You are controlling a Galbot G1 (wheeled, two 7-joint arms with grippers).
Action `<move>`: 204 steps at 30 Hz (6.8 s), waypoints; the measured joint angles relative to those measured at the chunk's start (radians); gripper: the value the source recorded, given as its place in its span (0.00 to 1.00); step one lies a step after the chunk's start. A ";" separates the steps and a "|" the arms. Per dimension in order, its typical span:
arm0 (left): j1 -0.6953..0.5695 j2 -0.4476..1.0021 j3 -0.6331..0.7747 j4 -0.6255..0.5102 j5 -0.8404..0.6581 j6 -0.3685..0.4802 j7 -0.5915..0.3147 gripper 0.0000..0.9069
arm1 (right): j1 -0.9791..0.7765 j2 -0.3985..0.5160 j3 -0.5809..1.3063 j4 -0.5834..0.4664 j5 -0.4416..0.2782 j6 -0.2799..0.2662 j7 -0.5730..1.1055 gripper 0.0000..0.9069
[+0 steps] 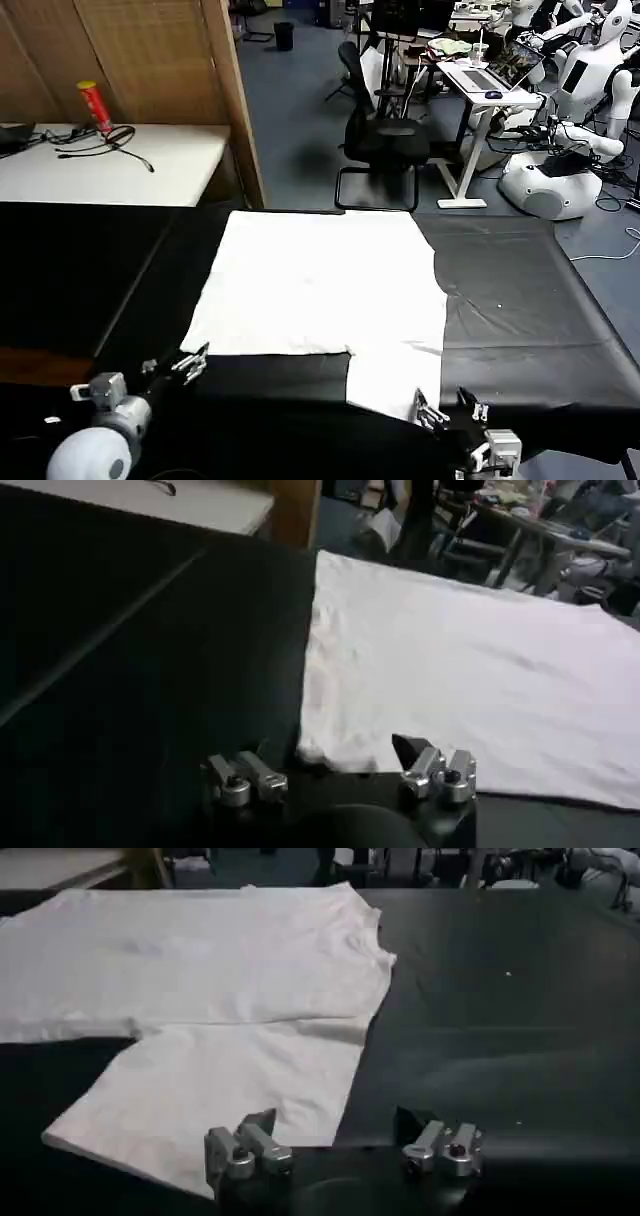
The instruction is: Fold and organize the clothes.
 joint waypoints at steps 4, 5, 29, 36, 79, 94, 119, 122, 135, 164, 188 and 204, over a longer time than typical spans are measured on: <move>0.006 0.003 -0.001 0.012 0.001 -0.007 0.000 0.00 | -0.006 0.002 0.000 0.005 0.001 -0.003 0.012 0.03; 0.007 0.003 -0.002 0.014 0.001 -0.008 0.000 0.00 | -0.009 0.002 0.001 0.008 0.002 -0.004 0.014 0.03; 0.222 -0.036 -0.051 -0.211 0.025 0.014 -0.049 0.00 | -0.137 -0.016 0.065 0.204 0.009 -0.032 0.053 0.00; 0.228 -0.058 -0.071 -0.235 0.029 -0.035 -0.052 0.00 | -0.055 -0.044 0.095 0.172 0.092 0.080 -0.007 0.00; -0.217 -0.083 0.120 0.085 0.279 -0.143 -0.040 0.00 | 0.625 -0.175 -0.051 -0.480 0.179 0.187 -0.041 0.00; -0.324 -0.067 0.159 0.199 0.271 -0.141 -0.037 0.97 | 0.690 -0.183 -0.063 -0.549 0.210 0.156 -0.075 0.97; -0.200 -0.028 0.115 0.126 0.161 -0.065 0.020 0.95 | 0.402 -0.285 0.030 -0.250 0.253 0.042 -0.065 0.74; -0.178 -0.025 0.109 0.126 0.154 -0.067 0.027 0.53 | 0.393 -0.285 0.032 -0.250 0.243 0.043 -0.064 0.48; -0.139 -0.016 0.105 0.113 0.157 -0.075 0.032 0.00 | 0.384 -0.290 0.034 -0.254 0.259 0.021 -0.055 0.08; 0.147 0.018 0.027 -0.152 0.195 0.006 -0.057 0.00 | 0.119 -0.352 0.110 -0.037 0.288 -0.150 0.037 0.05; 0.198 0.029 -0.109 -0.281 0.148 0.073 -0.078 0.97 | 0.310 -0.390 0.131 0.007 0.337 0.003 -0.001 0.97; -0.535 0.167 0.179 0.227 -0.088 0.121 -0.041 0.97 | 1.017 -0.300 -0.220 -0.651 0.380 -0.046 0.064 0.97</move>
